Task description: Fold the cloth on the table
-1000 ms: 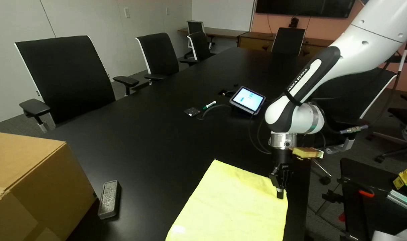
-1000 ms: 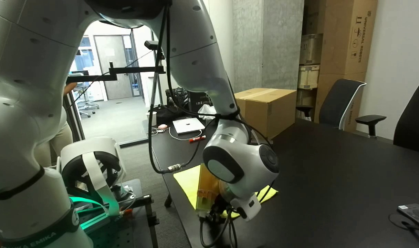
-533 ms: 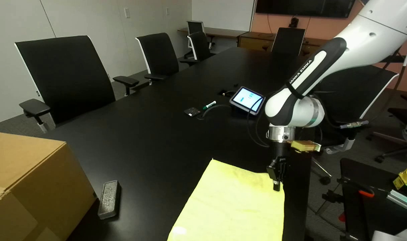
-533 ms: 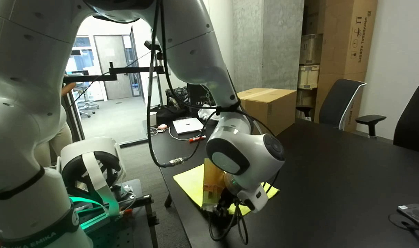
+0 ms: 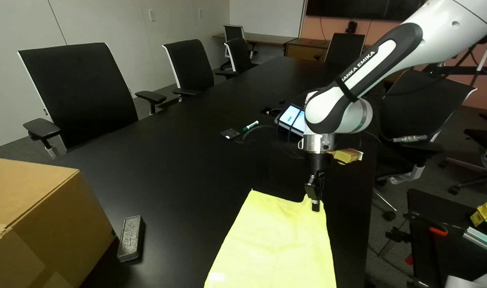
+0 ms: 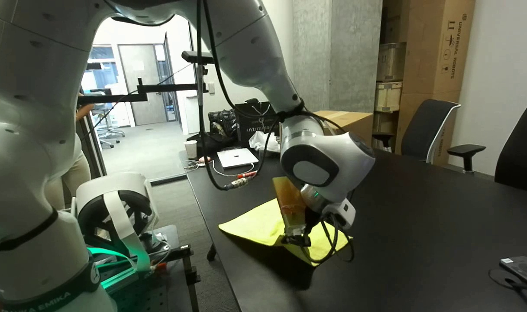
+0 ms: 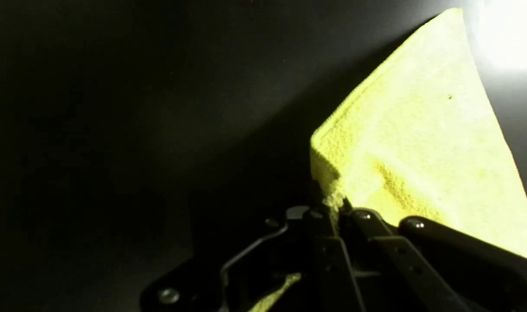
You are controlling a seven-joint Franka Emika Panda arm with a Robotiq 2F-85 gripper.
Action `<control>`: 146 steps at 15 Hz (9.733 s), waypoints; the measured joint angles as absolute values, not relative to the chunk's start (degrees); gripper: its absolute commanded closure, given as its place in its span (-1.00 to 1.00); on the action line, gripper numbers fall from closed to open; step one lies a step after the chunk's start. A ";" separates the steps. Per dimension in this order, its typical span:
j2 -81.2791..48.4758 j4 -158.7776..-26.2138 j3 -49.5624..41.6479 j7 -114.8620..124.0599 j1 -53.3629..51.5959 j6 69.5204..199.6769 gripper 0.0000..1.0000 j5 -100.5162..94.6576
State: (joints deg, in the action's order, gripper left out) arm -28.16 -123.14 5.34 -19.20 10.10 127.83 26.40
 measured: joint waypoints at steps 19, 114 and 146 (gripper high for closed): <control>-47.70 -84.51 4.36 -1.99 1.42 108.06 0.86 12.69; -34.37 -134.32 19.74 -48.30 0.02 157.74 -1.00 -6.10; -32.89 -111.40 15.26 -41.26 -5.54 118.14 0.83 -8.19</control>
